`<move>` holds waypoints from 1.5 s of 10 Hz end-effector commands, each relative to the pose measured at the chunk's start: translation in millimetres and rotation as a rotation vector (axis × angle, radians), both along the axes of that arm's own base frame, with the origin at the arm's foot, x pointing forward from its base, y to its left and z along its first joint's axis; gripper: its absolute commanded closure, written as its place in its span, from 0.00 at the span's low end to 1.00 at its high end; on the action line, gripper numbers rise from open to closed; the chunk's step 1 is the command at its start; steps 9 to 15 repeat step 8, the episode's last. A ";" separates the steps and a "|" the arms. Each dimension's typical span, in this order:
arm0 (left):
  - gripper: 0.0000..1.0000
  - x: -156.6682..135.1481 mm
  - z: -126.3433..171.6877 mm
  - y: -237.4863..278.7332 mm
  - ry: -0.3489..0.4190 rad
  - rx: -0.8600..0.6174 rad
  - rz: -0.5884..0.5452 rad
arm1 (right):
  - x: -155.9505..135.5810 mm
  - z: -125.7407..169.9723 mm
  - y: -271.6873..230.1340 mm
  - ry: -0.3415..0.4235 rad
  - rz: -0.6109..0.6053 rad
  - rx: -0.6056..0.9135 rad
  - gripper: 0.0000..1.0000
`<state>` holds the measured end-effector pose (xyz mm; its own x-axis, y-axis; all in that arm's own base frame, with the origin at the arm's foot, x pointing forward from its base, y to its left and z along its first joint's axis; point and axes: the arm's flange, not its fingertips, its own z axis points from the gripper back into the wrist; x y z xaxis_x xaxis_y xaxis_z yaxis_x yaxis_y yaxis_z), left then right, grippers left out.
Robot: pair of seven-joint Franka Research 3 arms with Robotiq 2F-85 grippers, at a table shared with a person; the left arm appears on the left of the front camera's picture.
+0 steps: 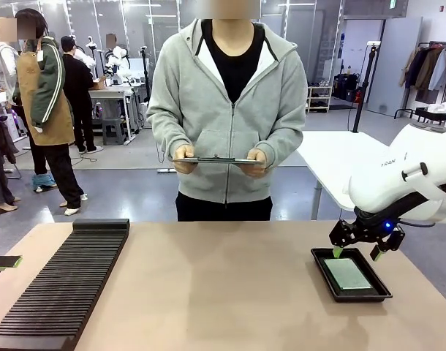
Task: Inspect the PCB.
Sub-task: Place the Blank PCB in the ESD tray.
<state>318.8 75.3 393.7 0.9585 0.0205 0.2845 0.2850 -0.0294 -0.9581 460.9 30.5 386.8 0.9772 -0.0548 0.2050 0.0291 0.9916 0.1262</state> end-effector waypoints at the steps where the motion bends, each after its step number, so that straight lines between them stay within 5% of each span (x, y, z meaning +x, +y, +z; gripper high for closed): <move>1: 0.00 0.4 0.5 0.6 -0.002 0.003 -0.003 | 0.1 -0.1 0.4 -0.019 0.003 0.017 0.00; 15: 0.00 0.4 0.5 0.6 -0.002 0.003 -0.003 | 0.1 -0.1 0.4 -0.019 0.003 0.017 0.00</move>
